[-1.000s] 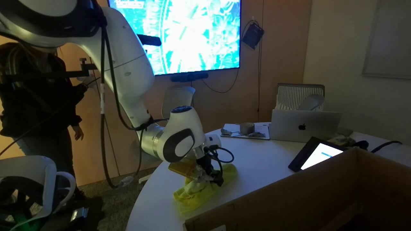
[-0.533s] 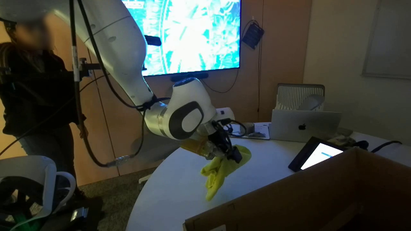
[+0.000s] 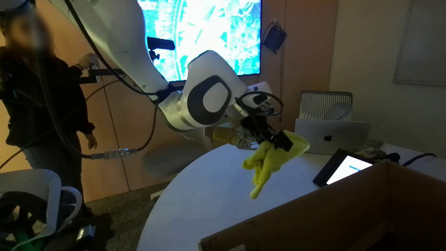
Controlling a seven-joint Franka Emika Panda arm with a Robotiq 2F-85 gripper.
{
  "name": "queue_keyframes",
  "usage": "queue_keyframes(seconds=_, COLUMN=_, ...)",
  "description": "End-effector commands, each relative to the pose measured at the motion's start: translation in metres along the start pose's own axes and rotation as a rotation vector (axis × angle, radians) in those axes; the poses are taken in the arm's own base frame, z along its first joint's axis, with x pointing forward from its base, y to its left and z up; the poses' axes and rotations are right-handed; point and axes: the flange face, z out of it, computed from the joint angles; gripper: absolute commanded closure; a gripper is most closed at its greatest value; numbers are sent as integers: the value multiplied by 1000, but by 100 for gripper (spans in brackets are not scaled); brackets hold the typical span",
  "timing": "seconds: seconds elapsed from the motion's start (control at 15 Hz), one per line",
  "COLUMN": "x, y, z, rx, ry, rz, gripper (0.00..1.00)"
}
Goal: Pick up the marker and wrap it on the cloth, then put the cloth in the box
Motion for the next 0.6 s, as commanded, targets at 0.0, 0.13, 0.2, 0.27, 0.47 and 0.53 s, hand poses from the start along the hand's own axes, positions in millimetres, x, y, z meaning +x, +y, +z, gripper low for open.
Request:
queue_keyframes(seconds=0.0, x=27, y=49, z=-24, rx=-119, ry=75, rz=119, gripper=98)
queue_keyframes(seconds=0.13, x=46, y=73, z=-43, rx=-196, ry=106, rz=191, gripper=98)
queue_keyframes(seconds=0.2, x=51, y=83, z=-49, rx=-232, ry=117, rz=221, gripper=98)
queue_keyframes(seconds=0.27, x=57, y=98, z=-57, rx=-267, ry=128, rz=259, gripper=98)
queue_keyframes(seconds=0.47, x=61, y=138, z=-74, rx=-364, ry=134, rz=363, gripper=98)
queue_keyframes(seconds=0.53, x=56, y=153, z=-74, rx=-395, ry=125, rz=394, gripper=98)
